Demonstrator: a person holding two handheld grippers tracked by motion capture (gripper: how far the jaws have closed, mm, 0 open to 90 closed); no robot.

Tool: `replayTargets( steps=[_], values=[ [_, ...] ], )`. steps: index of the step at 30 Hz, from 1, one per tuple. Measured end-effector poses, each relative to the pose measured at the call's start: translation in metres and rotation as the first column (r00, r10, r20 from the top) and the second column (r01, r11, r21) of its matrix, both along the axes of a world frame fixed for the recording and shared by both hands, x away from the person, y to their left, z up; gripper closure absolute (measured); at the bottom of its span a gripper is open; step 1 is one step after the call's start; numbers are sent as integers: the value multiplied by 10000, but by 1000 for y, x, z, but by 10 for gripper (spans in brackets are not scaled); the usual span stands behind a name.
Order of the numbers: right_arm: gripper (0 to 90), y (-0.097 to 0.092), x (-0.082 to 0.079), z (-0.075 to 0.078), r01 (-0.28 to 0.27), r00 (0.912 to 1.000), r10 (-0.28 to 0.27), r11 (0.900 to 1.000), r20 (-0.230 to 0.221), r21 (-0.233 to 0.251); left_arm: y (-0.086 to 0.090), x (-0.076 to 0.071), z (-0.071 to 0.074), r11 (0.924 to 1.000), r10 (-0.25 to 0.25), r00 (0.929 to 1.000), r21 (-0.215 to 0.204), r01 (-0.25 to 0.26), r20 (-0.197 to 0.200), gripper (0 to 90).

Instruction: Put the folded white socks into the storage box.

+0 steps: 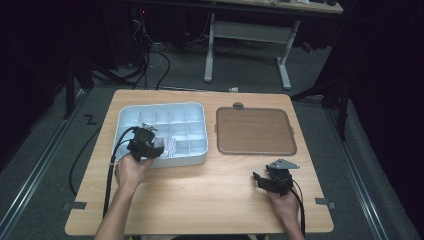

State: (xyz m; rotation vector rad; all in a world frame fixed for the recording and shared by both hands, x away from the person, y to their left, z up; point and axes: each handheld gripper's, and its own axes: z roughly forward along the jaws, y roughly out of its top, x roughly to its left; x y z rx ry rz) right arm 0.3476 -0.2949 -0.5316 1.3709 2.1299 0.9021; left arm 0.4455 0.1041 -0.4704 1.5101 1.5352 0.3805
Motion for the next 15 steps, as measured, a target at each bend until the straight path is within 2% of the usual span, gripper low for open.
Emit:
replayTargets(
  steps=[5,9,11,13,15],
  values=[
    [377,0,0,0,-1,10000,1,10000,1,-3,3,-5,10,9984,37,9996,-556,-21,289,561],
    [377,0,0,0,-3,10000,3,10000,2,-1,2,-9,23,9921,29,9983,-1252,45,588,537],
    [378,0,0,0,-3,10000,3,10000,5,-2,-1,-10,27,9901,-46,9976,-1398,143,692,526],
    [377,0,0,0,-2,10000,2,10000,2,-2,-6,-10,30,9880,-139,9973,-1526,248,718,514],
    [378,0,0,0,-4,10000,4,10000,3,-5,-11,-8,31,9866,-190,9982,-1609,279,566,493]
  ],
)
